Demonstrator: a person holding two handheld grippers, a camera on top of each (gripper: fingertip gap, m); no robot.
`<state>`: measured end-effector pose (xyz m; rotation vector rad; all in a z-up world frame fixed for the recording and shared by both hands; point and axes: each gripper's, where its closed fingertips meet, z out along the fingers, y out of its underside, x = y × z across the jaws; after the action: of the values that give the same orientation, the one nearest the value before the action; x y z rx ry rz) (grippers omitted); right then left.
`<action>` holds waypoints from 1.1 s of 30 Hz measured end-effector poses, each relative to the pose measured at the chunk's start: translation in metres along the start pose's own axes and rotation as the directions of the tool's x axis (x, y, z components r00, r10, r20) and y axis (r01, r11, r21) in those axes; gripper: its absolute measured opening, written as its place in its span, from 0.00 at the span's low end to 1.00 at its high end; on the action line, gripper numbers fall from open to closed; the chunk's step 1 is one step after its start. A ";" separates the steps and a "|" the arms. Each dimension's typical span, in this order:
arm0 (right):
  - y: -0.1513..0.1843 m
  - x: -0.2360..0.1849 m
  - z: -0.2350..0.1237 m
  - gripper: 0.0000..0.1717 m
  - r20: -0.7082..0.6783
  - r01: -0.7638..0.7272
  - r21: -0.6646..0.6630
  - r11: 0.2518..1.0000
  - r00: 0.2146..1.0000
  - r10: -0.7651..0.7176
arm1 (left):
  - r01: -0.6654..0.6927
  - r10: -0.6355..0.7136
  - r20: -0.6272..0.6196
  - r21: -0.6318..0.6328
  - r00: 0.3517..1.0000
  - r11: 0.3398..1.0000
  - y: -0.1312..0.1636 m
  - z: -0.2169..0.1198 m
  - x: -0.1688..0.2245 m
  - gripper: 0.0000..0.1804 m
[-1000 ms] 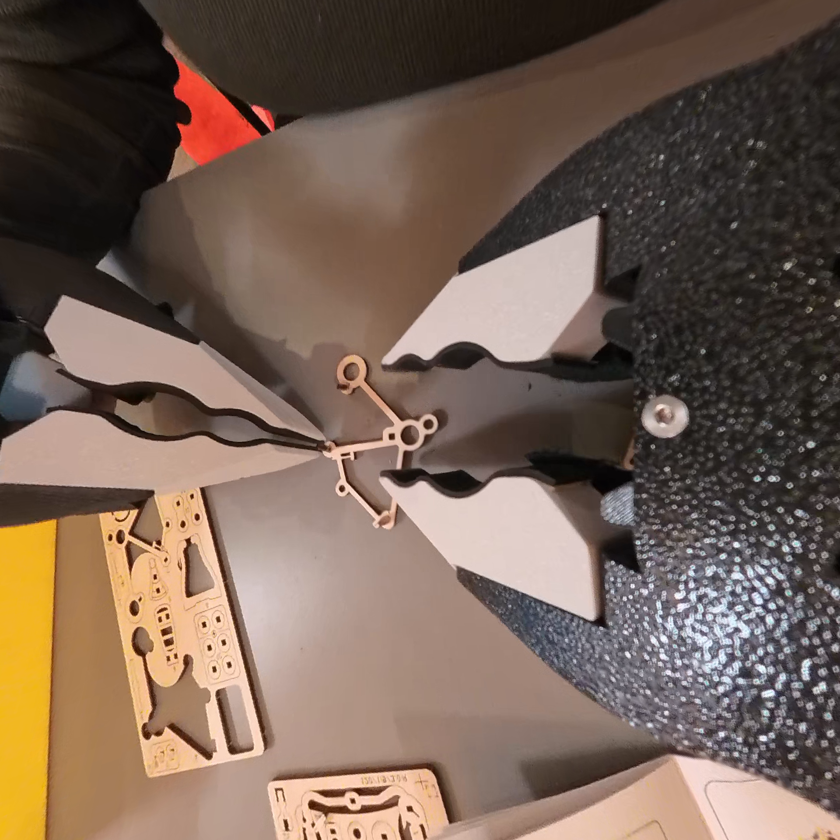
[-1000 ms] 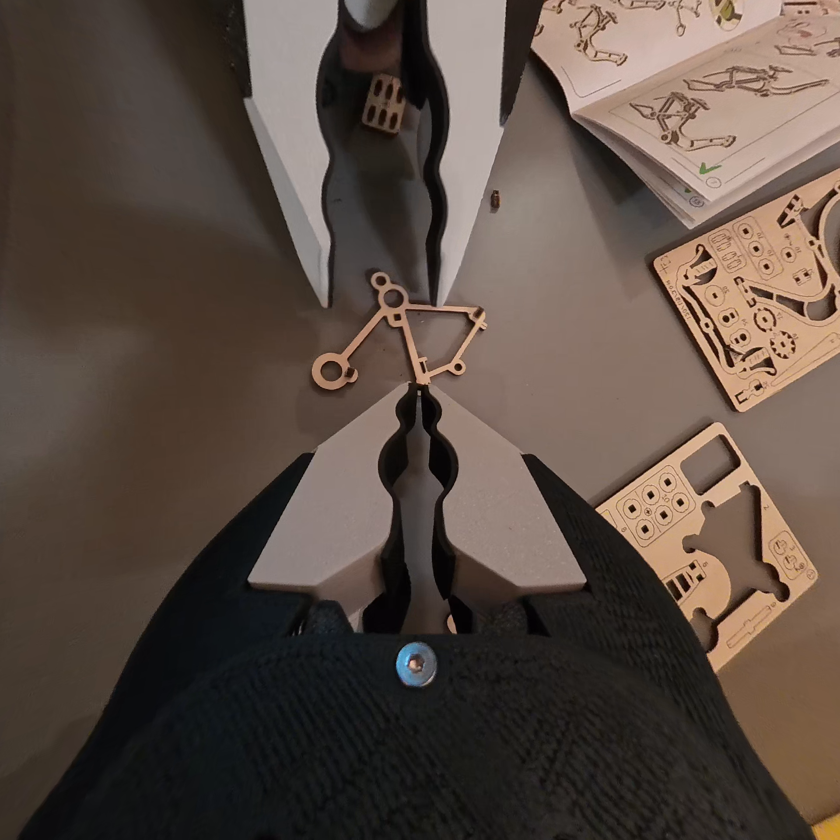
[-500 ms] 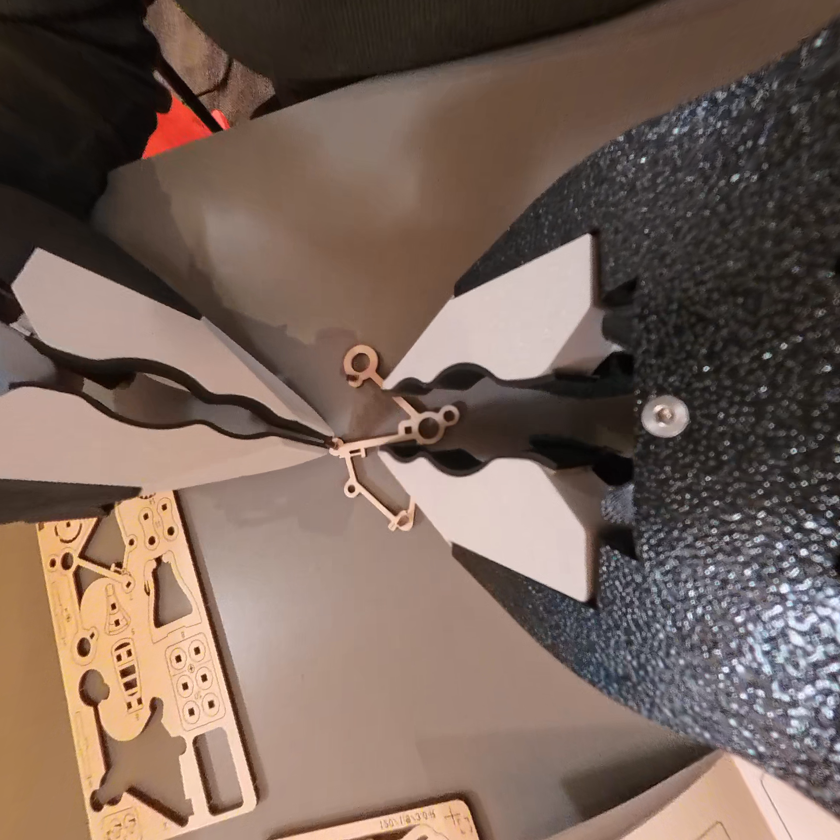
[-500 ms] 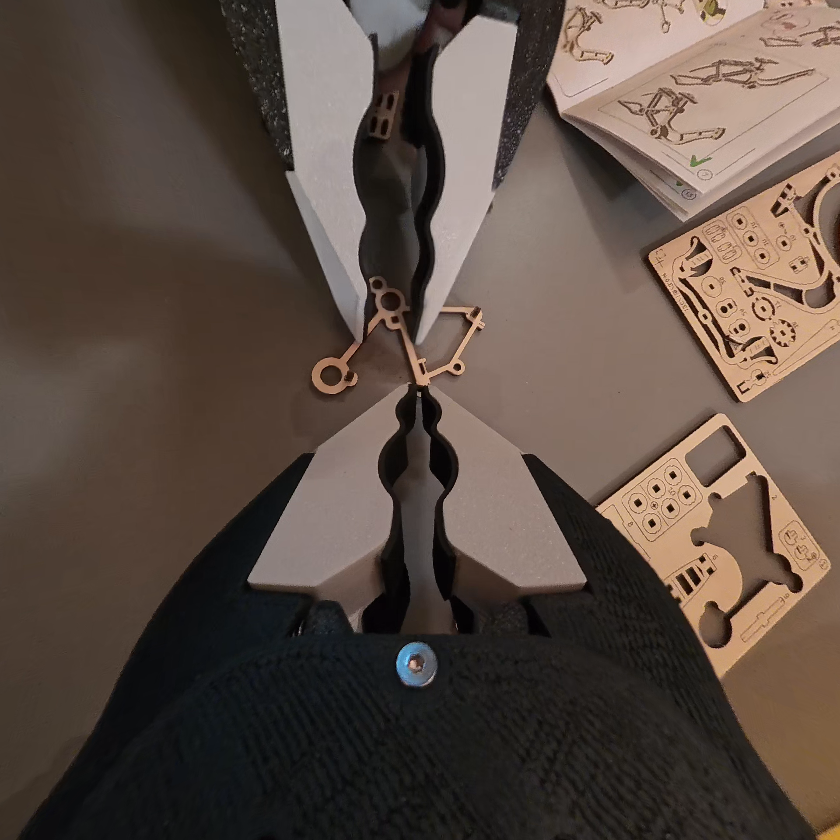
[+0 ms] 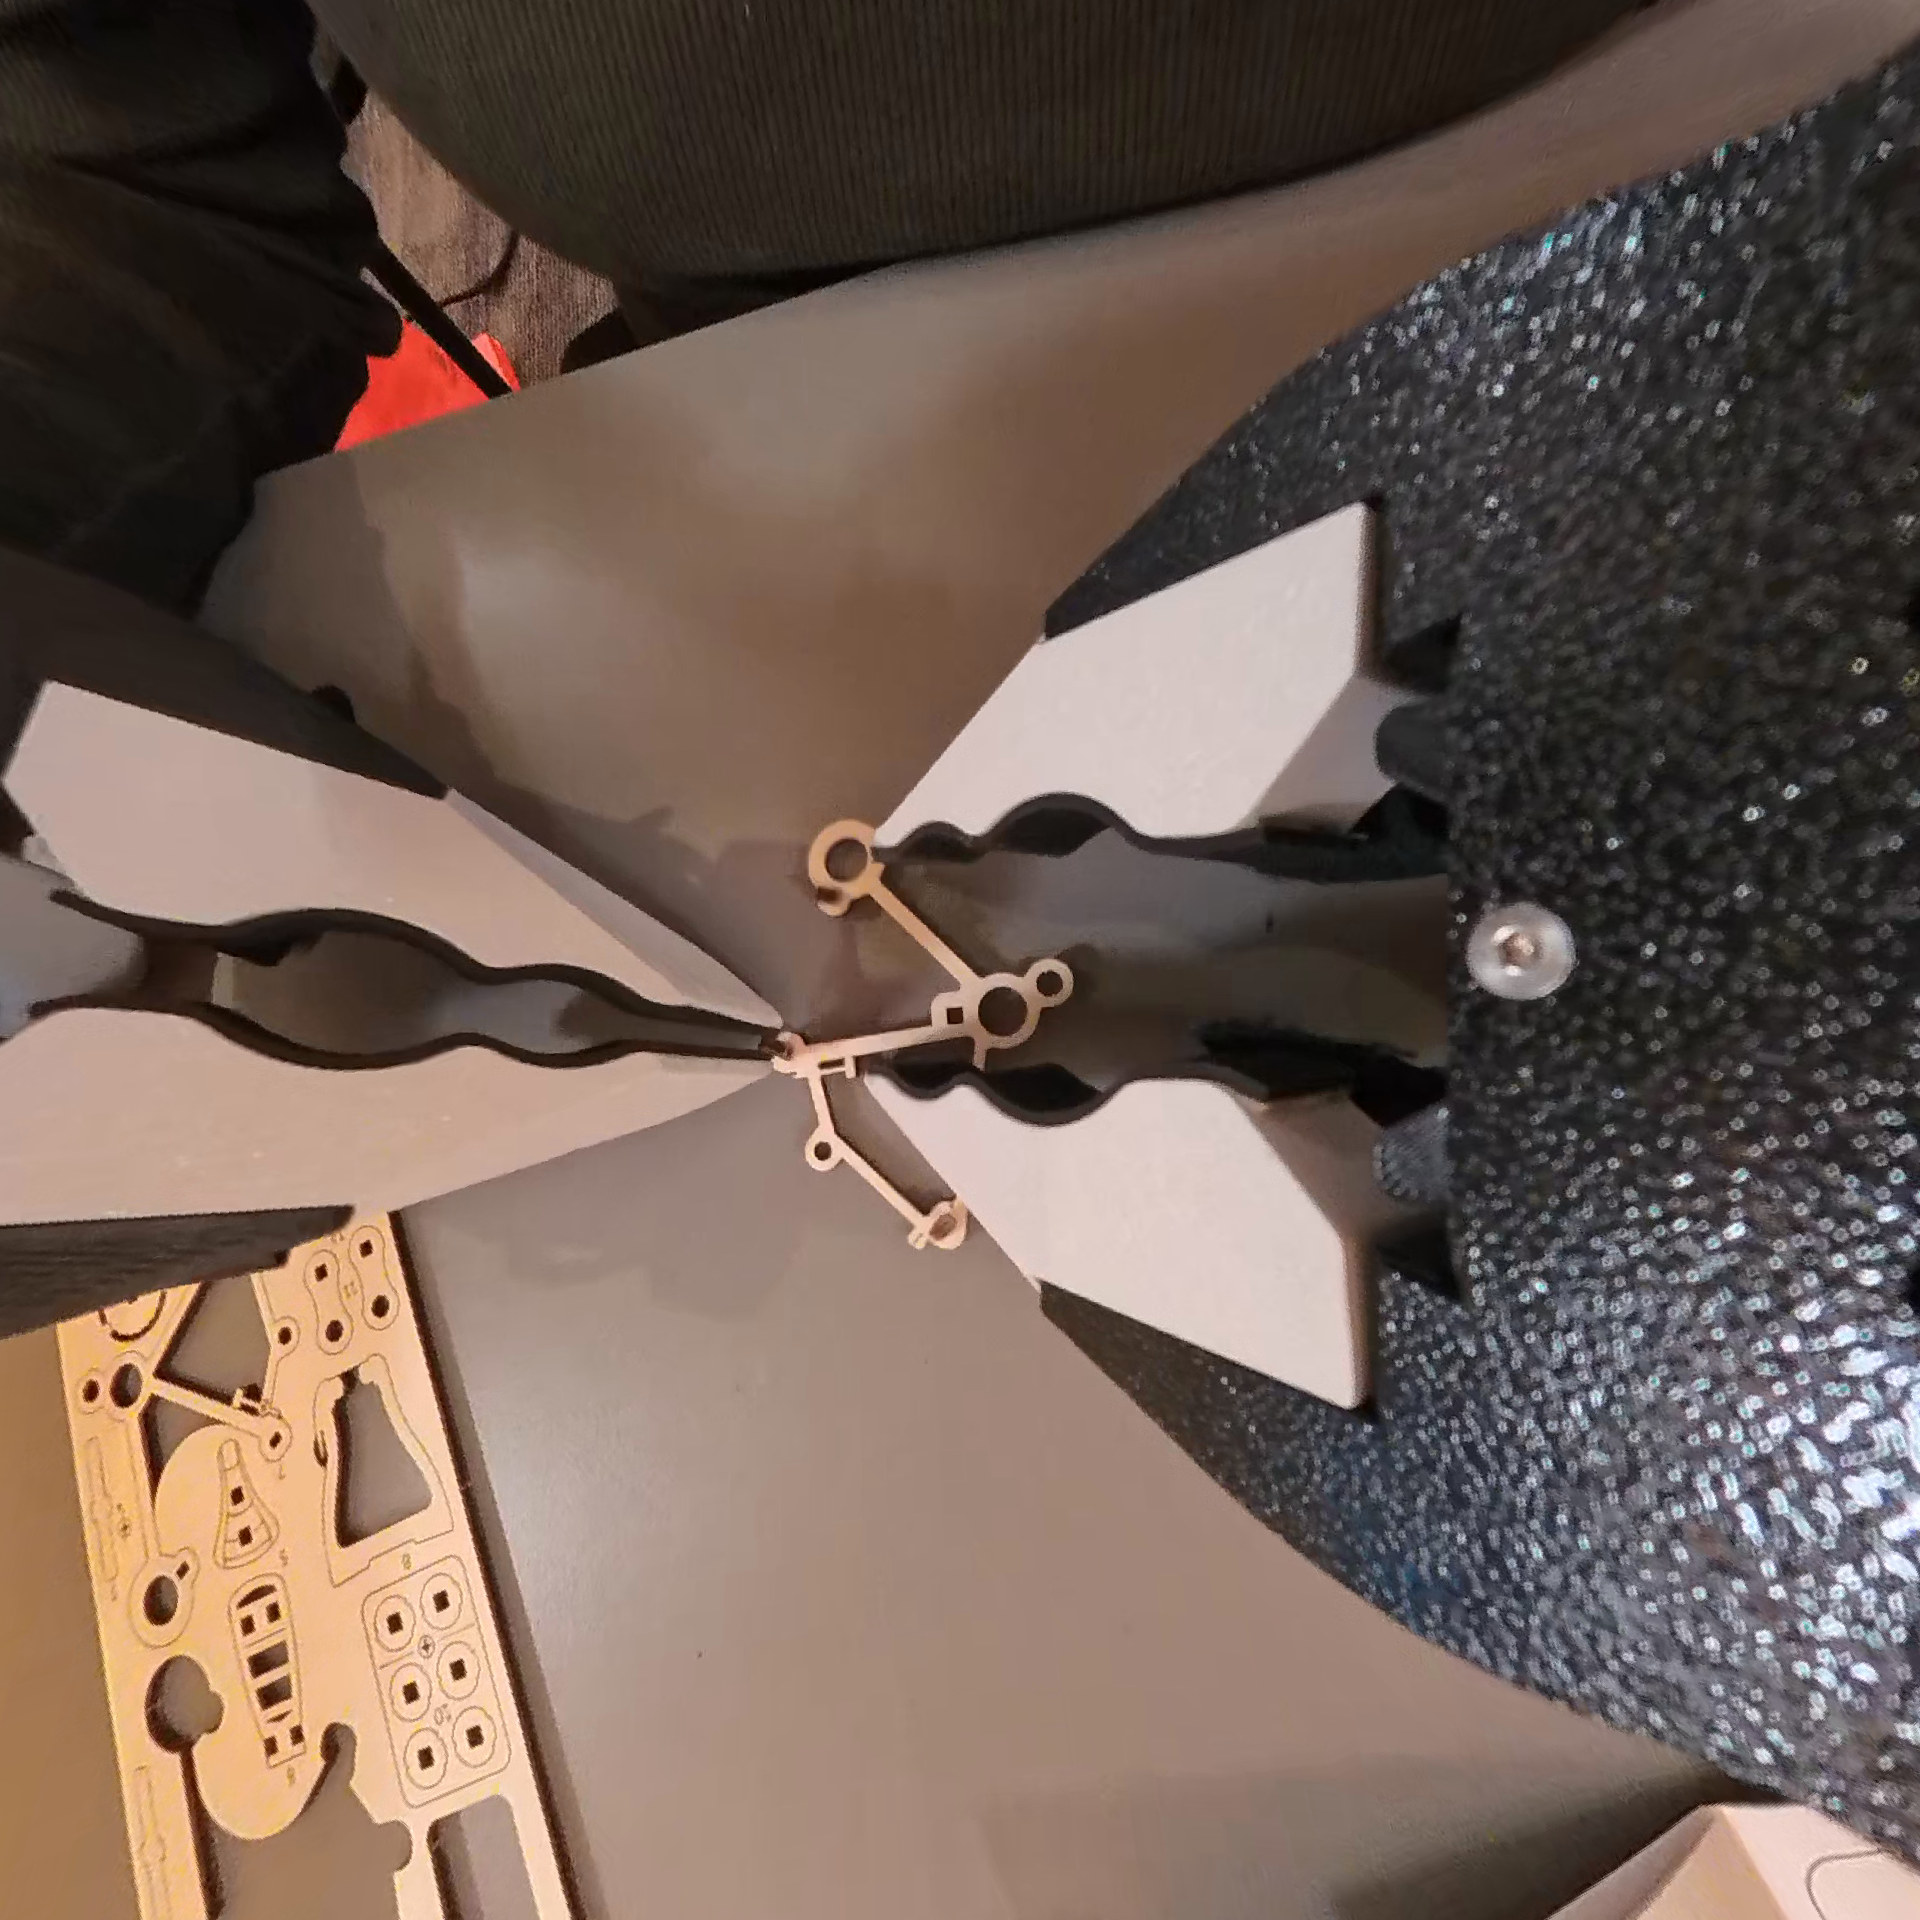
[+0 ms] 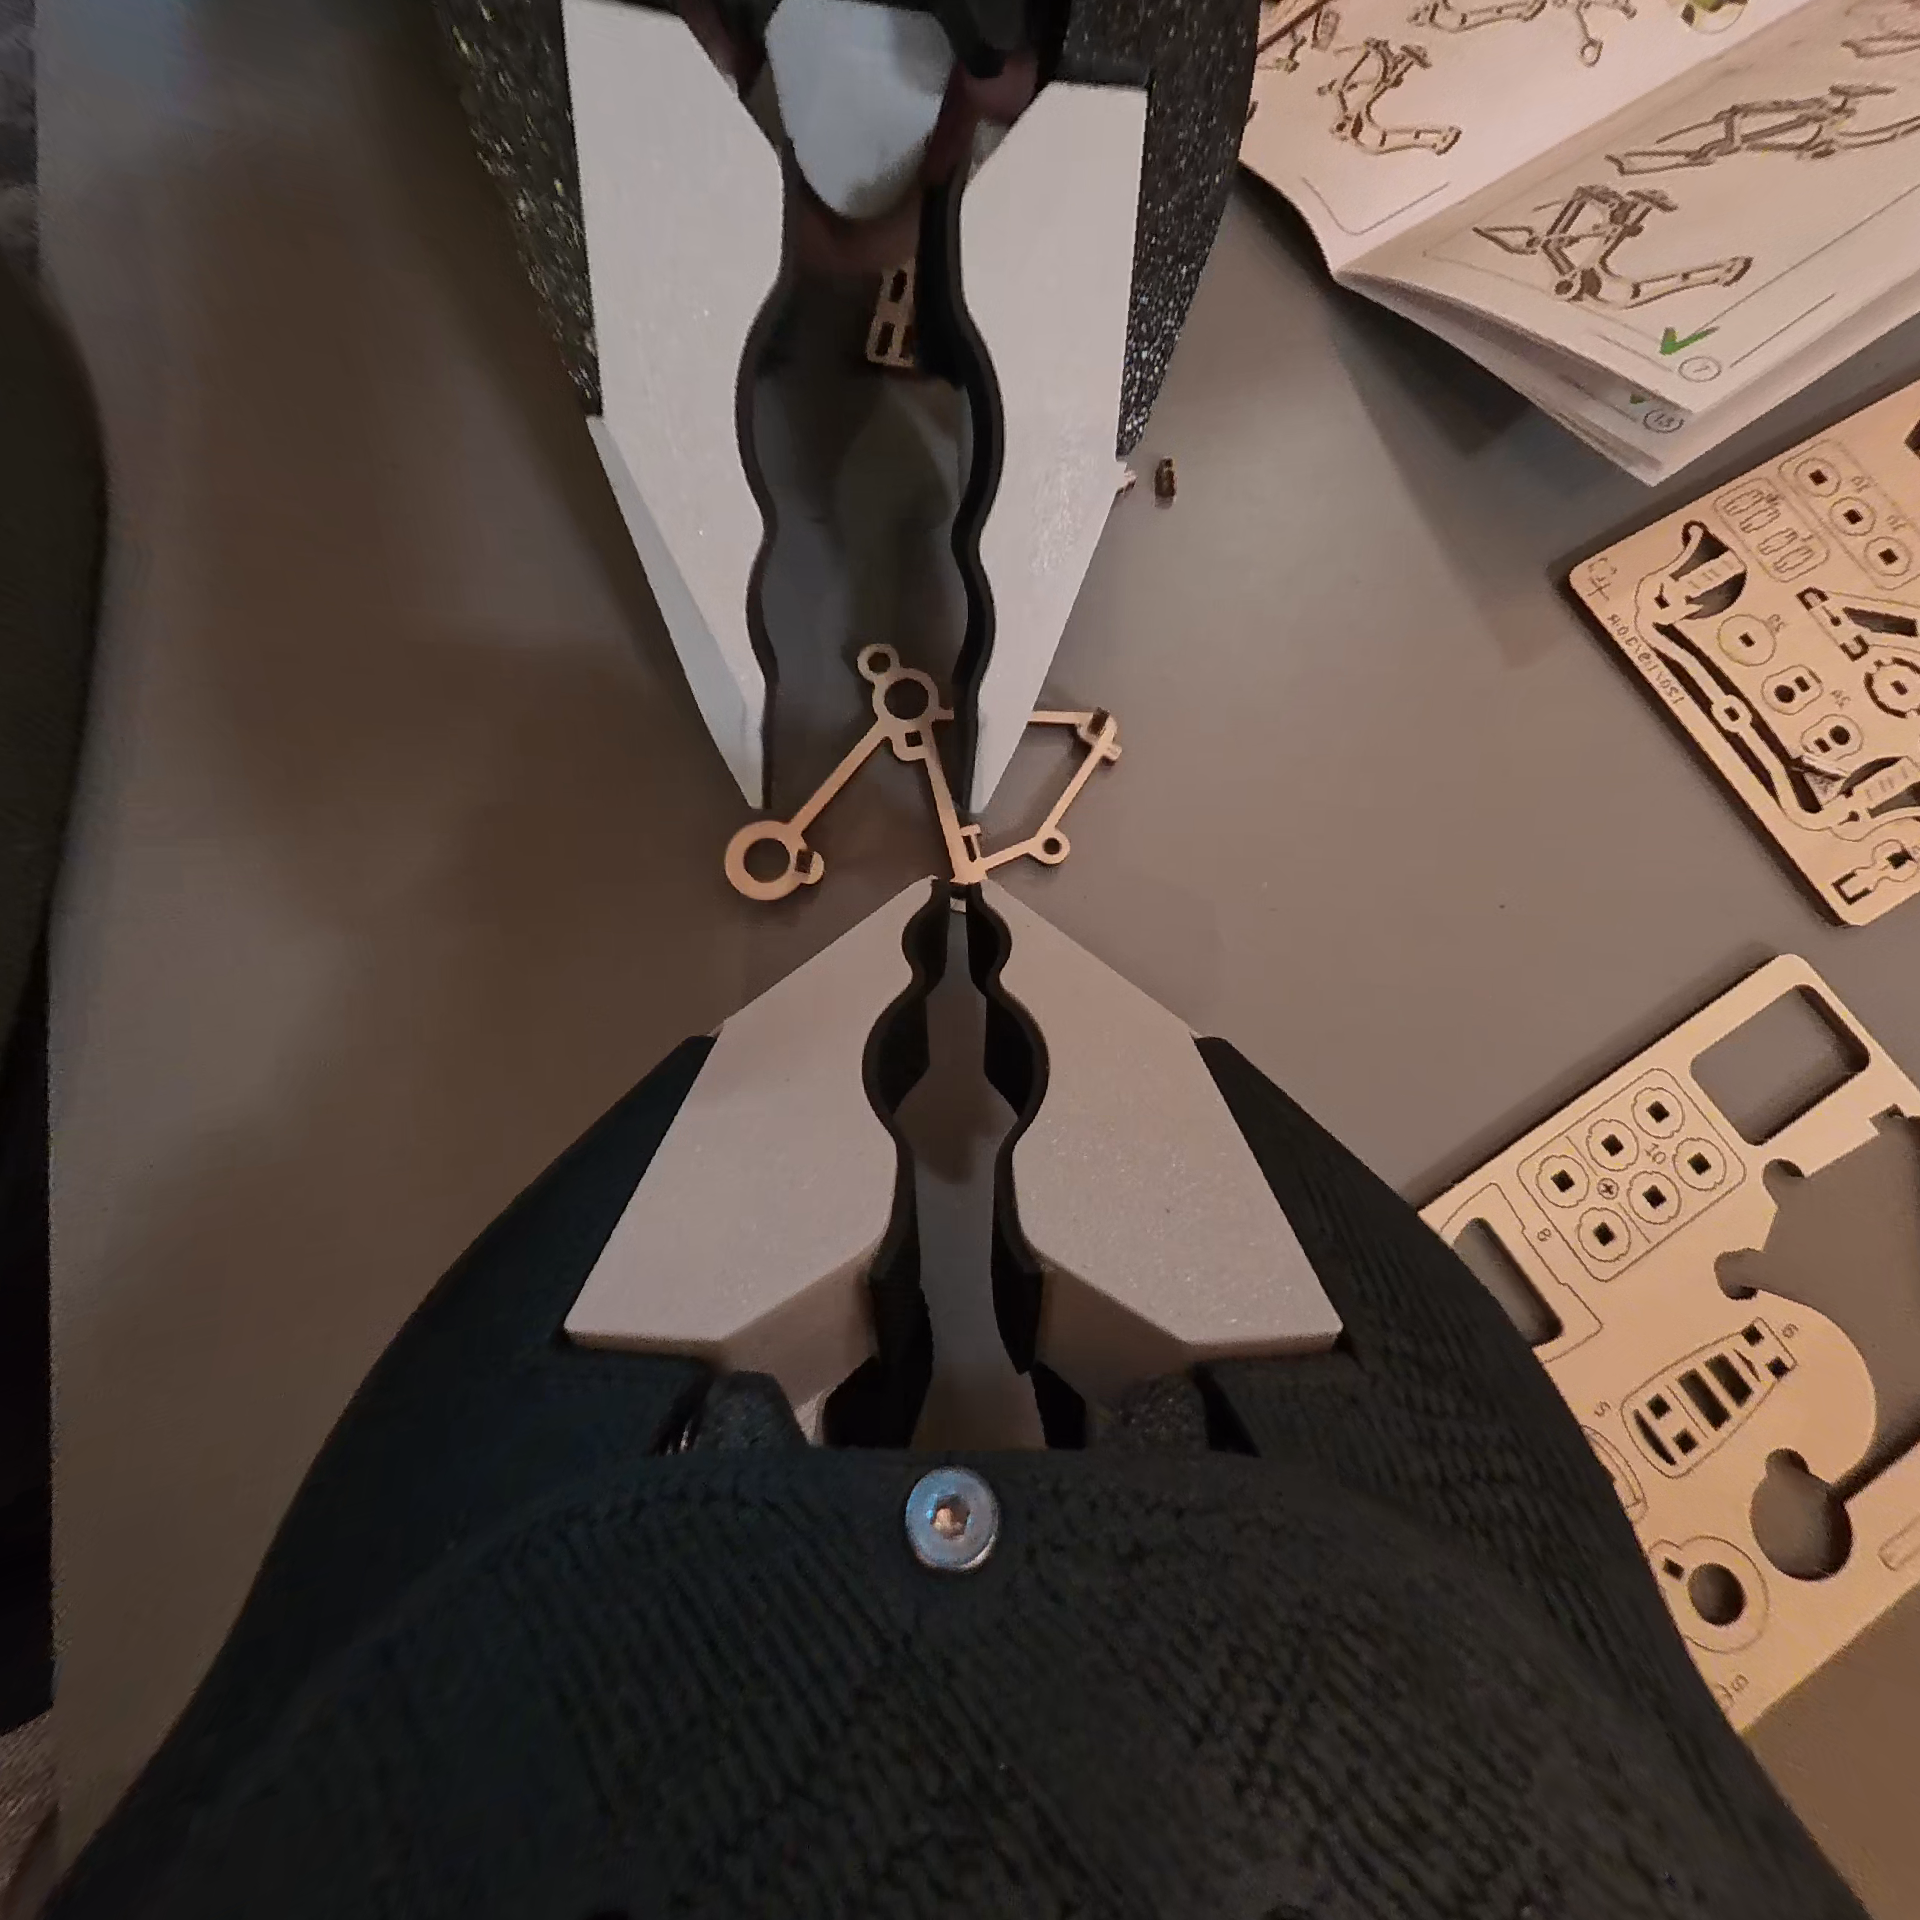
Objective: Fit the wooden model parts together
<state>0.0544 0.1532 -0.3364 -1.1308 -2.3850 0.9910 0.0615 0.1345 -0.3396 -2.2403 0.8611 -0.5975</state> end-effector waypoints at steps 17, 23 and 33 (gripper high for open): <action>-0.002 -0.004 0.001 0.07 0.039 -0.013 0.022 1.000 0.999 0.012 | 0.004 -0.004 0.005 0.002 1.000 1.000 0.002 -0.002 -0.003 0.15; -0.003 -0.003 -0.001 0.04 0.033 0.000 0.032 0.999 0.999 -0.001 | 0.010 -0.010 0.001 0.006 1.000 1.000 0.002 -0.002 -0.003 0.14; -0.008 0.012 -0.010 0.13 -0.023 -0.025 0.106 0.994 0.999 0.027 | 0.055 -0.054 -0.020 0.083 0.998 0.995 -0.006 -0.023 -0.008 0.17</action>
<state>0.0474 0.1633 -0.3237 -1.1315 -2.2757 1.0915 0.0450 0.1341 -0.3212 -2.1916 0.7718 -0.6672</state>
